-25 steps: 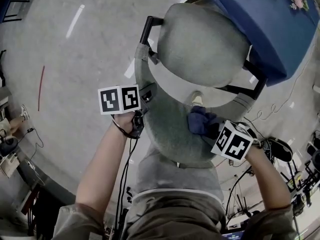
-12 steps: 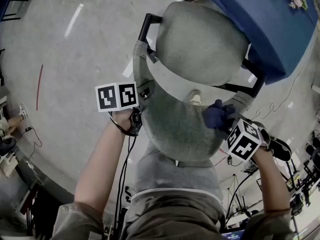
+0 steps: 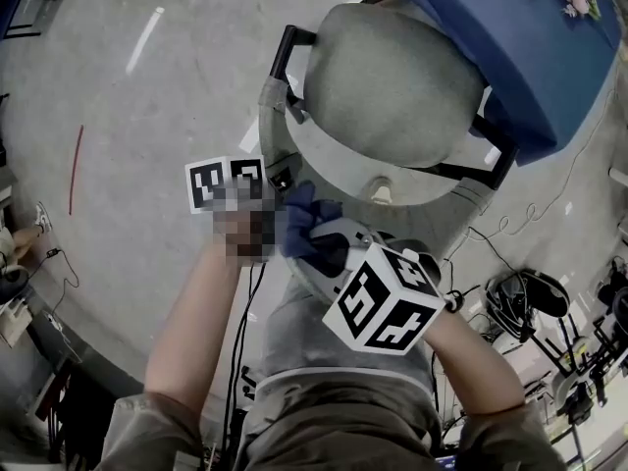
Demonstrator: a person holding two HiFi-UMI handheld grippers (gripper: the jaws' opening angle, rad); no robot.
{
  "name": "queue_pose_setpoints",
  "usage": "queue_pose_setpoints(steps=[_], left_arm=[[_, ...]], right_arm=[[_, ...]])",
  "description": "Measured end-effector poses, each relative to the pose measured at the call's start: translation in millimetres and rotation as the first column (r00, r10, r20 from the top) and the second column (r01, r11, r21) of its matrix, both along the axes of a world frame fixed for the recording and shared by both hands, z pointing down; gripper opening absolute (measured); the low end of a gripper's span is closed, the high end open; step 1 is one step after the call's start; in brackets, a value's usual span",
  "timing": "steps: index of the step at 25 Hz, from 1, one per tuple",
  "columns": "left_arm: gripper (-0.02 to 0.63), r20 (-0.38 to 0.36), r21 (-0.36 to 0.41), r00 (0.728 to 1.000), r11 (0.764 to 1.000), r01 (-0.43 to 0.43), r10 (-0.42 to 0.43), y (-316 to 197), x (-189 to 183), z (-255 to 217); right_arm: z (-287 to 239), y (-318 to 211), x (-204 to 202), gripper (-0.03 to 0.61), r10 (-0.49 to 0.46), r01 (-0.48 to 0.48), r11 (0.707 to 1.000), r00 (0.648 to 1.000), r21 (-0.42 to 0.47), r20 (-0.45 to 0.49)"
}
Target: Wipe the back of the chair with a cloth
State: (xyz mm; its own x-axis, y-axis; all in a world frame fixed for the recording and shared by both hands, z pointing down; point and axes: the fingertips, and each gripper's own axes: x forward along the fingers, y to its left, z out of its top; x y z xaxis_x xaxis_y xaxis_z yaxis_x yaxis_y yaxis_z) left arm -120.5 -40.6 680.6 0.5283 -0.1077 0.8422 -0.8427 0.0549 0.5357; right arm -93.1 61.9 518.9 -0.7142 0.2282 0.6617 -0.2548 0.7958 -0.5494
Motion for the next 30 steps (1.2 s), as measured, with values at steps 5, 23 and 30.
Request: queue_pose_setpoints(steps=[5, 23, 30], left_arm=[[0.265, -0.005, 0.003, 1.0, 1.0, 0.006, -0.006, -1, 1, -2], [0.266, -0.006, 0.004, 1.0, 1.0, 0.003, -0.003, -1, 2, -2], [0.267, -0.004, 0.01, 1.0, 1.0, 0.013, -0.013, -1, 1, -2]], right_arm=[[-5, -3, -9, 0.079, 0.038, -0.038, 0.998, 0.999, 0.04, 0.016], [78, 65, 228, 0.078, -0.17, 0.157, 0.985, 0.849, -0.069, -0.5], [47, 77, 170, 0.077, -0.191, 0.172, 0.981, 0.91, -0.086, -0.368]])
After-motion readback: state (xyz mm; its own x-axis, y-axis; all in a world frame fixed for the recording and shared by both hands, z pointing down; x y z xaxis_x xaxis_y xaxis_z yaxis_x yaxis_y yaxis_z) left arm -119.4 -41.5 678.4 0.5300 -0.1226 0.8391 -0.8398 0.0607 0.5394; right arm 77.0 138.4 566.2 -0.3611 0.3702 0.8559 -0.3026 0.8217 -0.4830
